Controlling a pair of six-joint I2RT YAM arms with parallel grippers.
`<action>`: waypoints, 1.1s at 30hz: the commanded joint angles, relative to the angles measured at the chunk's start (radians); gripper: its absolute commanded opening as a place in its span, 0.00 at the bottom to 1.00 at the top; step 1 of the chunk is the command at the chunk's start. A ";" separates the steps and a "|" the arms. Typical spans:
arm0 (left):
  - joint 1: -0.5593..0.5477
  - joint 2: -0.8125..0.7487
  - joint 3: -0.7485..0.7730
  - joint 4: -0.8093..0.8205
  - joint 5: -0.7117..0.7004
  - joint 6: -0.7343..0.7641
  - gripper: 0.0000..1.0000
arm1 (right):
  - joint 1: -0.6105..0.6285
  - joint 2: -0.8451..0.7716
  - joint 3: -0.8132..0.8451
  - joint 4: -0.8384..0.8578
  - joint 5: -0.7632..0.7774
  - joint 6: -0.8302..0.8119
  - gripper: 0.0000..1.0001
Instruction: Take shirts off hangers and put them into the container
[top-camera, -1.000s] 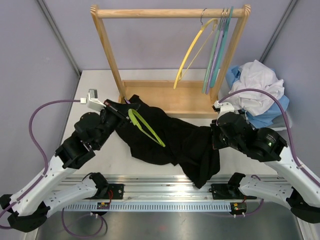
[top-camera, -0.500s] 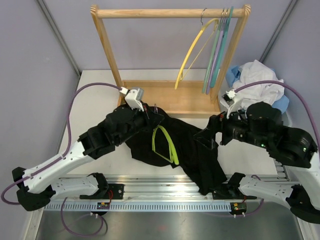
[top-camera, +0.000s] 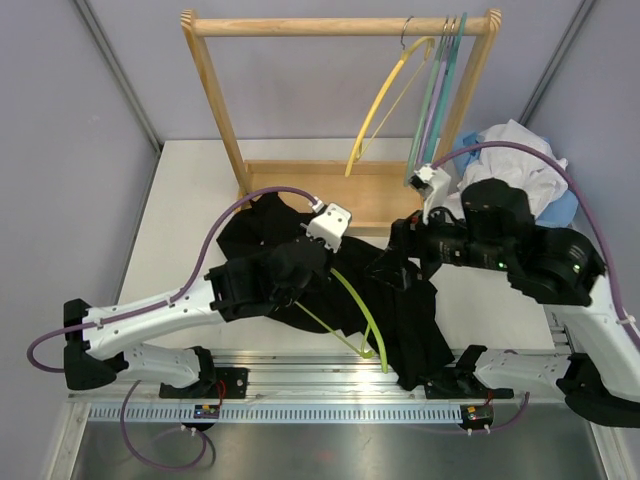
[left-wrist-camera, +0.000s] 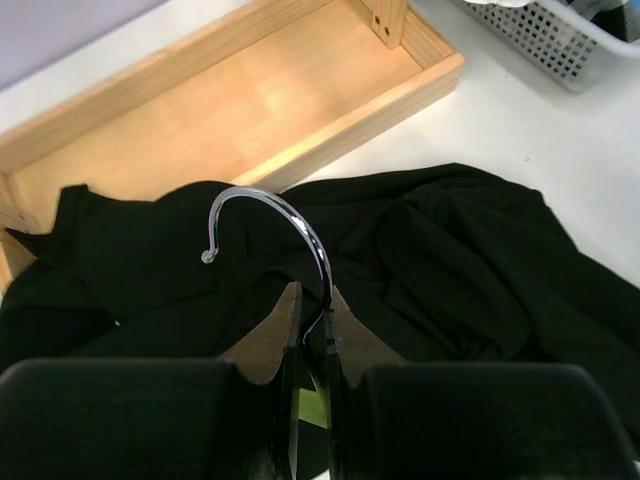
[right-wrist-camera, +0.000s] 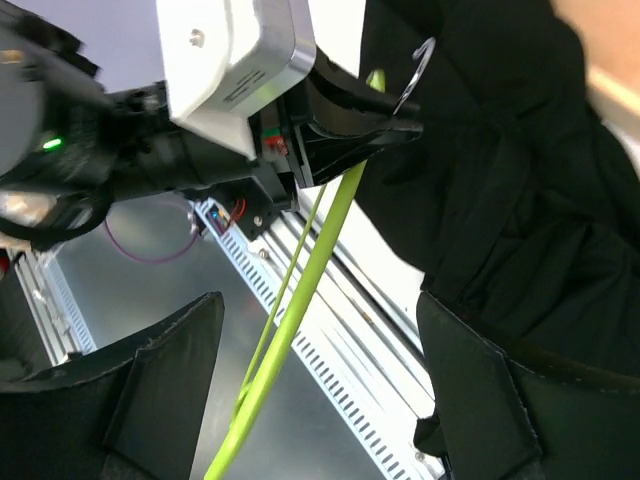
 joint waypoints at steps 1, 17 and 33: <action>-0.013 0.009 0.092 0.071 -0.069 0.093 0.00 | 0.003 0.026 -0.041 0.024 -0.098 0.004 0.84; -0.044 0.076 0.220 0.060 -0.036 0.113 0.00 | 0.083 0.055 -0.161 0.078 -0.114 0.048 0.26; -0.144 -0.167 0.144 0.123 -0.431 0.026 0.99 | 0.097 0.064 -0.013 0.062 0.007 0.022 0.00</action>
